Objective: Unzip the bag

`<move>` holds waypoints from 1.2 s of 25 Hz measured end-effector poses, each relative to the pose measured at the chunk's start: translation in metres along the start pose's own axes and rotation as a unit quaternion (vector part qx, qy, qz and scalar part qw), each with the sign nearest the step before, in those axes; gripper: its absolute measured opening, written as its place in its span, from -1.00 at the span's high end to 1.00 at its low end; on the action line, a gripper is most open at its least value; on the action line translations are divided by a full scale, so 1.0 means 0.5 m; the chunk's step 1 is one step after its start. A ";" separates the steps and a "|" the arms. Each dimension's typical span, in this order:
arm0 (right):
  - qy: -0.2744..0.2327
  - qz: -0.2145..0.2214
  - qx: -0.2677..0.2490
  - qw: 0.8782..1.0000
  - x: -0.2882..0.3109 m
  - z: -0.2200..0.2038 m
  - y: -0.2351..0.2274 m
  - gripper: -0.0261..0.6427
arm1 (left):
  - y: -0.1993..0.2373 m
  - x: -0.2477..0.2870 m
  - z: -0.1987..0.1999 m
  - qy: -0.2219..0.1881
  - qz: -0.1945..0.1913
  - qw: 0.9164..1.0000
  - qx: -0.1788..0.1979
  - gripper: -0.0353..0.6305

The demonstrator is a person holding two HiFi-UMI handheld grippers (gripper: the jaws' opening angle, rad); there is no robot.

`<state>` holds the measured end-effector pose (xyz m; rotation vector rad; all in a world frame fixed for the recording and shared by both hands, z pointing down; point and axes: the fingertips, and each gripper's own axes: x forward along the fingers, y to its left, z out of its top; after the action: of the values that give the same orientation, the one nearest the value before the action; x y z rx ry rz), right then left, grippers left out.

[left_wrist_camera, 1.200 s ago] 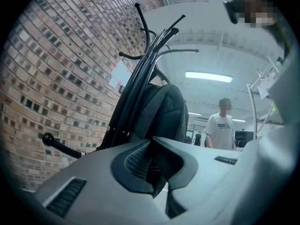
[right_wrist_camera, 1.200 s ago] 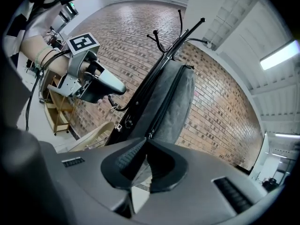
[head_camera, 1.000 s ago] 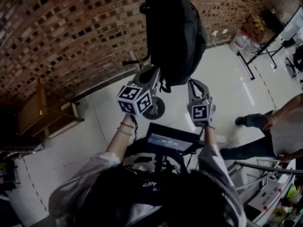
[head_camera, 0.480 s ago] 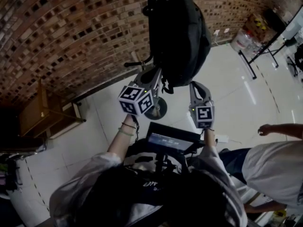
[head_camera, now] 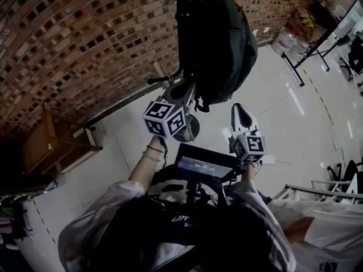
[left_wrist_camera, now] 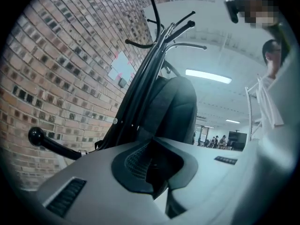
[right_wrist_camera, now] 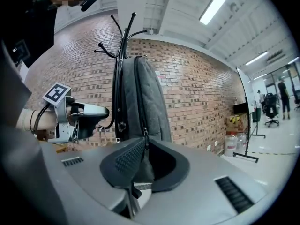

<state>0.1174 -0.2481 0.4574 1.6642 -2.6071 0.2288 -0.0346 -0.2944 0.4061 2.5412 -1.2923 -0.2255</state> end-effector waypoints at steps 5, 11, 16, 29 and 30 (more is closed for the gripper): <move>-0.009 -0.017 0.028 0.999 -0.002 0.008 0.004 0.83 | -0.001 0.008 -0.009 0.012 -0.021 1.000 -0.004 0.87; -0.015 -0.034 0.032 0.999 0.007 0.008 0.010 0.89 | -0.002 0.011 -0.016 0.022 -0.040 0.999 -0.005 0.87; -0.005 -0.033 0.038 0.999 0.013 -0.010 0.008 0.89 | 0.004 0.020 -0.020 0.028 -0.046 0.999 -0.008 0.87; -0.029 -0.047 0.043 0.998 0.020 -0.012 -0.007 0.89 | 0.006 0.028 -0.023 0.031 -0.053 0.998 -0.011 0.87; -0.029 -0.047 0.044 0.998 0.020 -0.011 -0.007 0.89 | 0.006 0.028 -0.023 0.030 -0.053 0.998 -0.012 0.87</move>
<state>0.1162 -0.2575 0.4644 1.8429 -2.5867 0.2992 -0.0257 -0.3056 0.4178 2.5782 -1.1284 -0.1826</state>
